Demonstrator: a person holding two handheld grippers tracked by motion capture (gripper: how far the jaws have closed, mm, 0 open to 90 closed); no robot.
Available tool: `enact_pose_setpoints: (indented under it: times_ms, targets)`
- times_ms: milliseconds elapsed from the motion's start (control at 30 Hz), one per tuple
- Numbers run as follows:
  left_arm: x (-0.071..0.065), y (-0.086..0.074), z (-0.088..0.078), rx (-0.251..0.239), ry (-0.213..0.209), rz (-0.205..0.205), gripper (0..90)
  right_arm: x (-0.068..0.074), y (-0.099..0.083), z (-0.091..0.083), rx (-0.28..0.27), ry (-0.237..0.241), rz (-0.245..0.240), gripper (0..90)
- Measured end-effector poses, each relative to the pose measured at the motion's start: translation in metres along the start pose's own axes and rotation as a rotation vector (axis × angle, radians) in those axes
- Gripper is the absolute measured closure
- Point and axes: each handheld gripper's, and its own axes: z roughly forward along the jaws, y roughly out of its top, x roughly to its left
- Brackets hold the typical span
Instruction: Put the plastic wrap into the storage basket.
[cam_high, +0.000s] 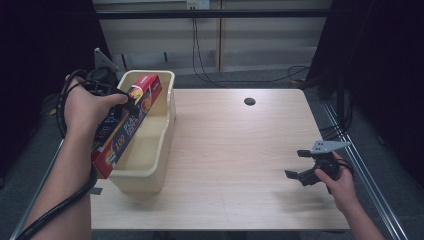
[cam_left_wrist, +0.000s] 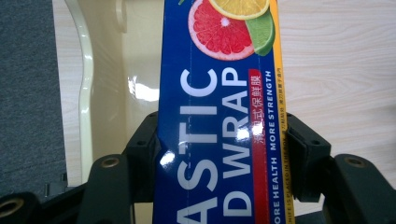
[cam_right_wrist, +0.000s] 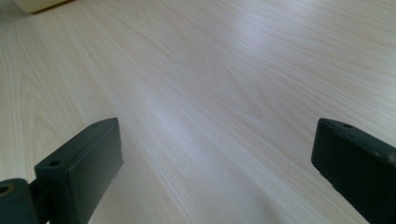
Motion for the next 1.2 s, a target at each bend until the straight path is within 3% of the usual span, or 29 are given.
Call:
enact_pose_setpoints:
  times_ms: [400,1200]
  targets:
    - [0.002,-0.004,0.012,0.01,0.016,-0.03,40.8,0.0,-0.001,-0.001,-0.002,0.001,0.007,1.8]
    - [0.004,-0.01,0.039,0.046,-0.007,-0.054,40.7,0.0,-0.002,-0.001,-0.003,0.0,0.013,1.8]
